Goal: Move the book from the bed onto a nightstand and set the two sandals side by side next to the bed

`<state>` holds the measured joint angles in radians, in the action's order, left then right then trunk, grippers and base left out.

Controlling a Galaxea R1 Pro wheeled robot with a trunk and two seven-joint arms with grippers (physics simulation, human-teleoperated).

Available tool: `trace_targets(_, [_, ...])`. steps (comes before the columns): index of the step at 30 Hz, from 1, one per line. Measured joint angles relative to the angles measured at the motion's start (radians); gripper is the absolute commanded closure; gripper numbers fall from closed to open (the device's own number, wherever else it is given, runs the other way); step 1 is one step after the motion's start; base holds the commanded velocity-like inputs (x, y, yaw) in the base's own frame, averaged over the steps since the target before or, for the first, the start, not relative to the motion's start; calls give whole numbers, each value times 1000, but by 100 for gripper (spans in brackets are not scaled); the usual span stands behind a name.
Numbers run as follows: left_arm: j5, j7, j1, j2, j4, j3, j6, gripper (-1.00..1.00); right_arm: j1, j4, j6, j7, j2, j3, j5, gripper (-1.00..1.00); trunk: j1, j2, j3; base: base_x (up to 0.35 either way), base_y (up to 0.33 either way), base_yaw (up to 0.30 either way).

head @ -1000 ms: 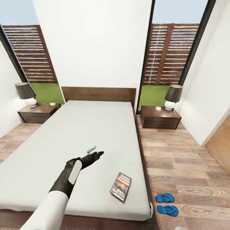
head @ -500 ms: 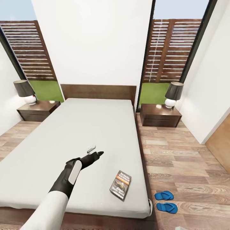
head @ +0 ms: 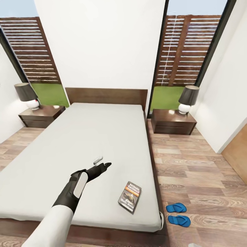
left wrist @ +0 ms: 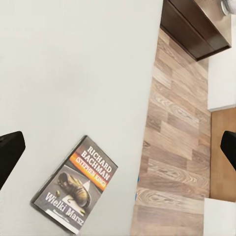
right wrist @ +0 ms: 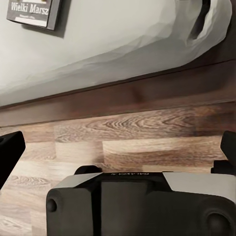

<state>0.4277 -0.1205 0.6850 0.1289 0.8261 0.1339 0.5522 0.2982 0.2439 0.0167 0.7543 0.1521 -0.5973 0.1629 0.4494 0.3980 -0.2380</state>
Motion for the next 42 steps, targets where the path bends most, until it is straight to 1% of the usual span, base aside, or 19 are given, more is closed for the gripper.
trace_targets(6, [0,0,0,-1,0,0,0,-100,0,0,0,0,0,0,1,-100,0,0,-9,97,-121,63])
trace_targets(22, [0,0,0,-1,0,2,0,-100,0,0,0,0,0,0,1,-100,0,0,-33,5,-6,61])
trace_targets(34, [0,0,0,-1,0,2,0,-100,0,0,0,8,0,1,1,-100,0,0,-36,0,0,5])
trace_targets(42, [0,0,0,-1,0,2,0,-100,0,0,0,9,0,1,1,-100,0,0,-47,0,0,-51])
